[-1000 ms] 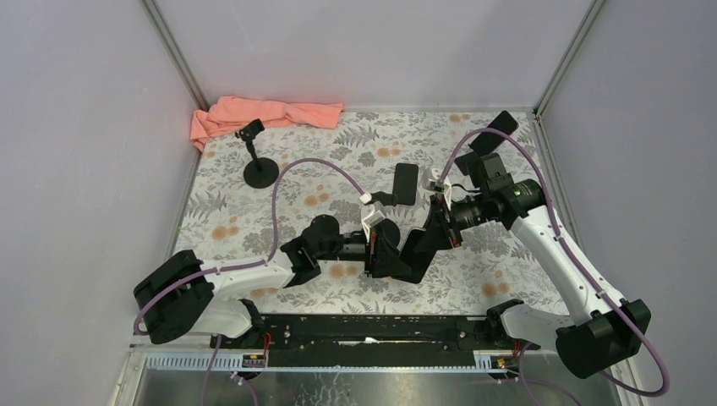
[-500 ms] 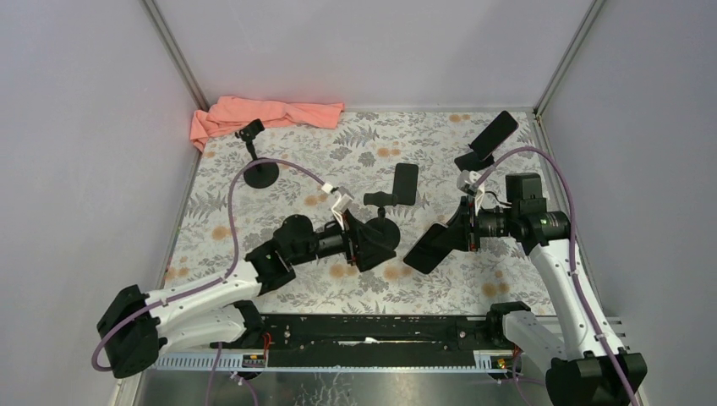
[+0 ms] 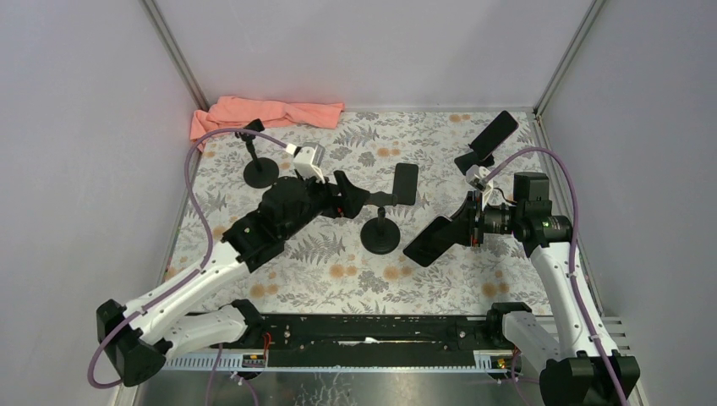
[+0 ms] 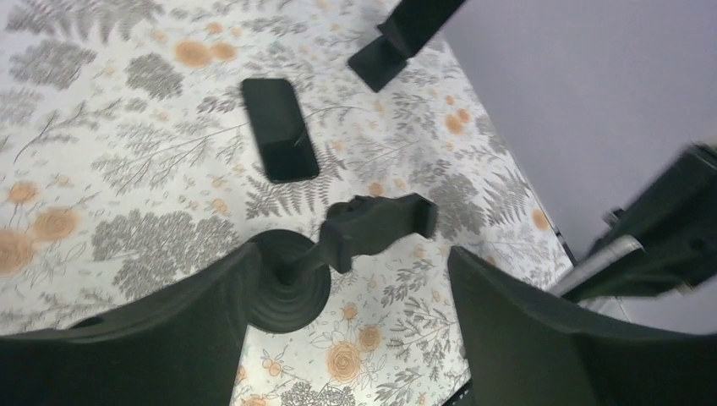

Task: Place the phone on the phone stand
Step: Pick up the phone at the center of the board, then install the phone on the phone stand.

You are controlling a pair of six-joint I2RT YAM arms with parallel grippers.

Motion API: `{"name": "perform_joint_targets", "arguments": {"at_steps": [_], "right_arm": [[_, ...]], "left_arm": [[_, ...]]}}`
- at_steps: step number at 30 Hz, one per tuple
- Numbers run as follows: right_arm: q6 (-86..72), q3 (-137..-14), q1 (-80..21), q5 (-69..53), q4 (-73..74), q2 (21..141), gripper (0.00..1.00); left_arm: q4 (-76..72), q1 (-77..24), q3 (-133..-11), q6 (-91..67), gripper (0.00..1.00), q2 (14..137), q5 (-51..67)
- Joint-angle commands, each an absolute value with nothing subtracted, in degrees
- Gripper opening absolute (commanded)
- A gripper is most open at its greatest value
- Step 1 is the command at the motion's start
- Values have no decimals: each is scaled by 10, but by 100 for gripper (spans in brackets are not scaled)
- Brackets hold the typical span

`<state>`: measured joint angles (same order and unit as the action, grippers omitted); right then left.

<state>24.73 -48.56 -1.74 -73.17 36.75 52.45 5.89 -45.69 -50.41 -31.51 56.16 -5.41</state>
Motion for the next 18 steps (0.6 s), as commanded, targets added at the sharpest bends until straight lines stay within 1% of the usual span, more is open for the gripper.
{"name": "perform_joint_targets", "arguments": {"at_steps": [1,4,6,12,18], "right_arm": [[228,-487,-12,-772,339,521,0],[224,-485,-10,-771,335,522,0],[221,-484,-10,-771,332,523,0],[216,-483,-10,-769,326,527,0],[212,-487,-9,-772,326,533,0]], "left_arm": [[134,-443,-544,-318,82,608,-107],[145,-443,-570,-328,71,636,-103],[151,-442,-584,-331,65,653,-91],[163,-444,-603,-343,64,674,-74],[187,-447,-621,-342,58,704,-89]]}}
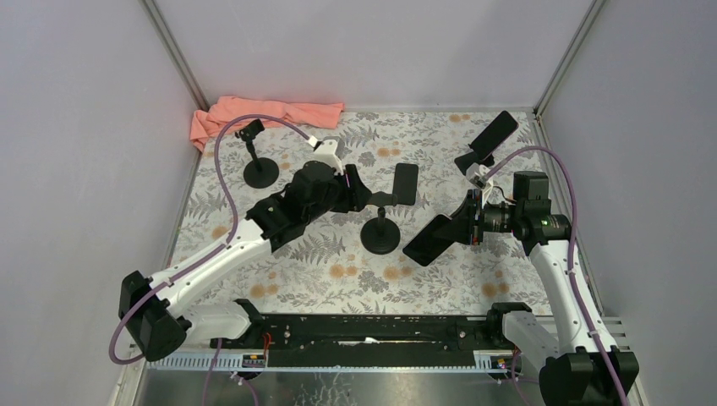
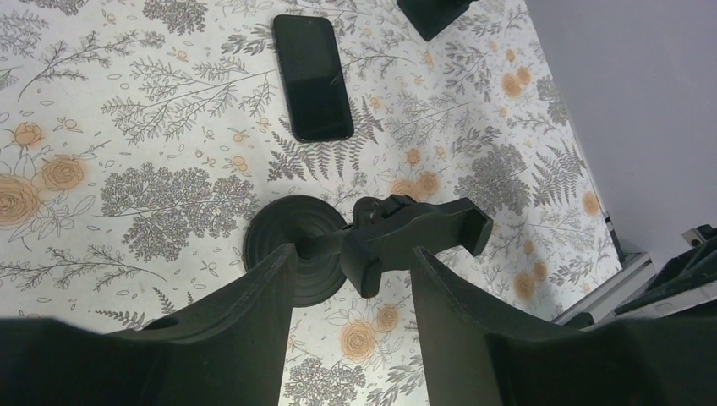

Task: Place the phone on the phone stand
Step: Install the phone on the phone stand.

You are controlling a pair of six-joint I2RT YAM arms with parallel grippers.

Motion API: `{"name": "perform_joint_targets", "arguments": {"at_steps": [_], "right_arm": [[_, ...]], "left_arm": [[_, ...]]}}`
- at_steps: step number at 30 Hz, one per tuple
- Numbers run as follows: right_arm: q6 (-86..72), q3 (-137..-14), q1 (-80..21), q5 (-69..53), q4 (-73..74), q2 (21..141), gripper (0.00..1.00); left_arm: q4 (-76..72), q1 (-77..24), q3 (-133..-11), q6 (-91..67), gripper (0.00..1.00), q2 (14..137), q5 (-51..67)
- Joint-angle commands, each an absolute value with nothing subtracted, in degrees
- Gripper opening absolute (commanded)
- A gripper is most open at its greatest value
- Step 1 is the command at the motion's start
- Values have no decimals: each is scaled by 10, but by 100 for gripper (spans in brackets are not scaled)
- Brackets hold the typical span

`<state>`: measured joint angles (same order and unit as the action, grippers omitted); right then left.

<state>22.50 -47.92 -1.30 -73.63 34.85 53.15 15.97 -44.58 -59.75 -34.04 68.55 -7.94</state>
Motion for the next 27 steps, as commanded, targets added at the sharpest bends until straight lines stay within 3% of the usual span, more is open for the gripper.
{"name": "perform_joint_targets", "arguments": {"at_steps": [1,9,13,17,23,27], "right_arm": [[212,-488,-8,-772,325,533,0],[211,-489,-9,-773,326,533,0],[217,-498,-9,-769,336,532,0],[270,-545,-9,-766,397,554,0],[422,-687,-24,-772,589,638,0],[415,-750,-90,-745,600,666,0]], "left_arm": [[189,-449,-624,-342,58,709,-90],[193,-456,-635,-337,42,731,-85],[193,-457,-639,-327,15,735,-81],[191,-463,-652,-286,3,743,-54],[175,-471,-676,-212,0,762,26],[165,-475,-690,-198,0,779,64]]}}
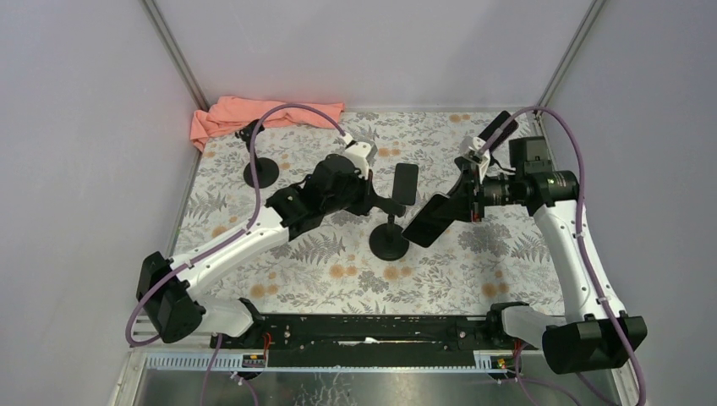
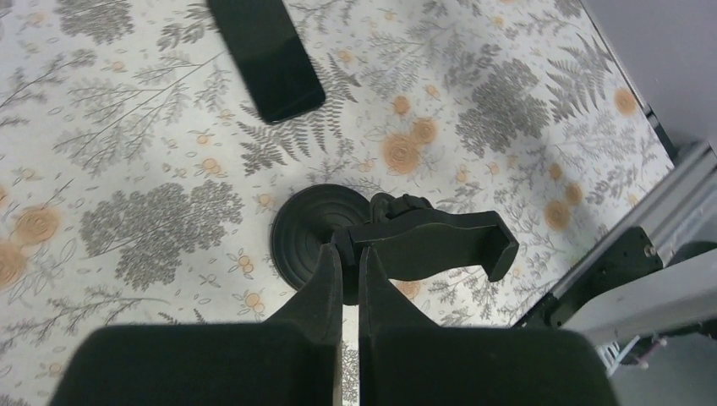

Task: Place the phone on the phone stand
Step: Install the phone on the phone stand.

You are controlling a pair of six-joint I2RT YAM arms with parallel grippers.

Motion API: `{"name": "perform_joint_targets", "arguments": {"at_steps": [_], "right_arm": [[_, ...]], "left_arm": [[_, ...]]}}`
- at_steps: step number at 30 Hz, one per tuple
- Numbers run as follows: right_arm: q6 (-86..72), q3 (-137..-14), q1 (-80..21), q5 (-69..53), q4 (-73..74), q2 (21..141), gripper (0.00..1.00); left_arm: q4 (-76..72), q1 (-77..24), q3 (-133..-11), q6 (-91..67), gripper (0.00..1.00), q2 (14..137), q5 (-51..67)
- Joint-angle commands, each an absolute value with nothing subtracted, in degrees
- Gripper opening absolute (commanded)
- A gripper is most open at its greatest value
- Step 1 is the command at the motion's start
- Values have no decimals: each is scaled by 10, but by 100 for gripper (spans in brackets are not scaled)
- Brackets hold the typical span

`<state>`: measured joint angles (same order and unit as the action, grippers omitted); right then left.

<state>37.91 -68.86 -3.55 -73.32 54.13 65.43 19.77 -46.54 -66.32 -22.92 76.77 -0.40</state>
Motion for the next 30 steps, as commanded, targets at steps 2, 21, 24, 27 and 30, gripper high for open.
{"name": "perform_joint_targets", "arguments": {"at_steps": [2,21,24,27,30], "right_arm": [[363,-750,-129,-726,548,666,0],[289,-781,-230,-719,390,776,0],[291,-759,-230,-714,372,773,0],[286,-734,-227,-714,354,767,0],[279,-710,-212,-726,337,759,0]], "left_arm": [[155,-480,-695,-195,0,787,75],[87,-504,-669,-168,0,784,140],[72,-504,-659,-167,0,778,153],[62,-504,-648,-165,0,771,158],[54,-504,-637,-161,0,765,165]]}}
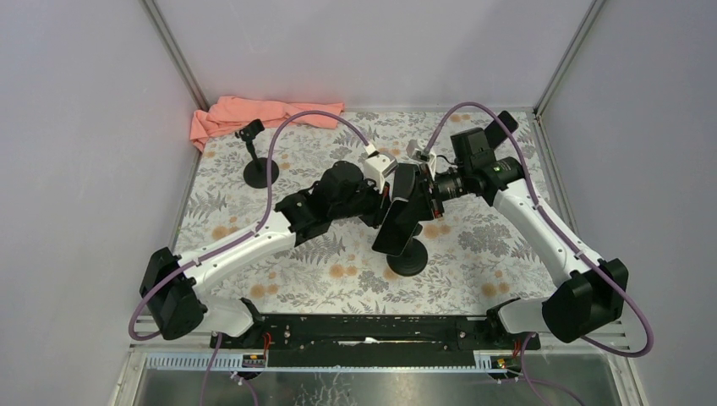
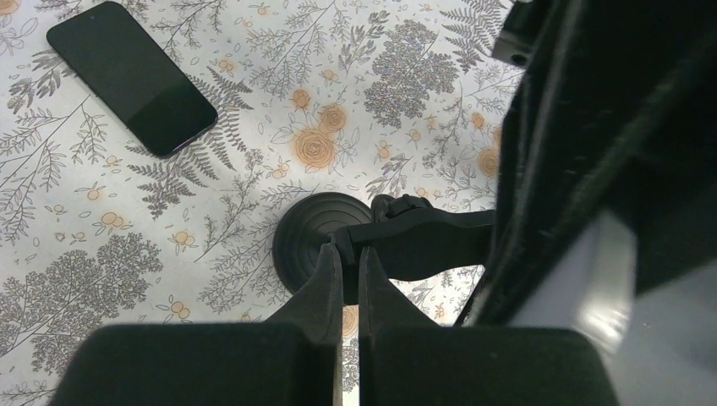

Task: Place the phone on the phone stand
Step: Install the phone on the phone stand.

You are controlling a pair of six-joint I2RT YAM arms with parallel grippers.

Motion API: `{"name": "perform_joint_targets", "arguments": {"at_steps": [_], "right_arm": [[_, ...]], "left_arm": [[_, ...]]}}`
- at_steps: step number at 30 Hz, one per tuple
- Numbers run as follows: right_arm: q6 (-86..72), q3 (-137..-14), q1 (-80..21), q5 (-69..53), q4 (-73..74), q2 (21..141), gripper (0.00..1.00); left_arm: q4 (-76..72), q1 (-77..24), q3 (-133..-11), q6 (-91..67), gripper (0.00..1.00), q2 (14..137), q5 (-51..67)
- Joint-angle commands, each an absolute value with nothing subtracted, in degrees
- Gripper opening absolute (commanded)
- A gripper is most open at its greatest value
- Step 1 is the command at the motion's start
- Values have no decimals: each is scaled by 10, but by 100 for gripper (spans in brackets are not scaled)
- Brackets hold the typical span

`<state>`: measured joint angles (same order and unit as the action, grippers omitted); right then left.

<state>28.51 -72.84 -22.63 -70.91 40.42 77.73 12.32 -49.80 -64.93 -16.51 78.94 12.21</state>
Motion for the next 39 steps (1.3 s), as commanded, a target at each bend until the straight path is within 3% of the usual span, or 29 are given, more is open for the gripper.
{"name": "perform_joint_targets", "arguments": {"at_steps": [1,16,24,32,39], "right_arm": [[274,-703,-205,-734,330,756,0],[316,-681,-173,-770,343,754,0],[389,-689,-175,-729,401,766,0],[297,-662,-155,-680,344,725,0],[322,-652,-139,-633,383,723,0]], "left_arm": [[51,-504,-633,-161,0,762,165],[55,-504,-633,-151,0,762,180],[67,-504,-652,-134,0,772,192],[107,-504,-674,-116,0,771,154],[149,-504,-695,-88,0,782,122]]}}
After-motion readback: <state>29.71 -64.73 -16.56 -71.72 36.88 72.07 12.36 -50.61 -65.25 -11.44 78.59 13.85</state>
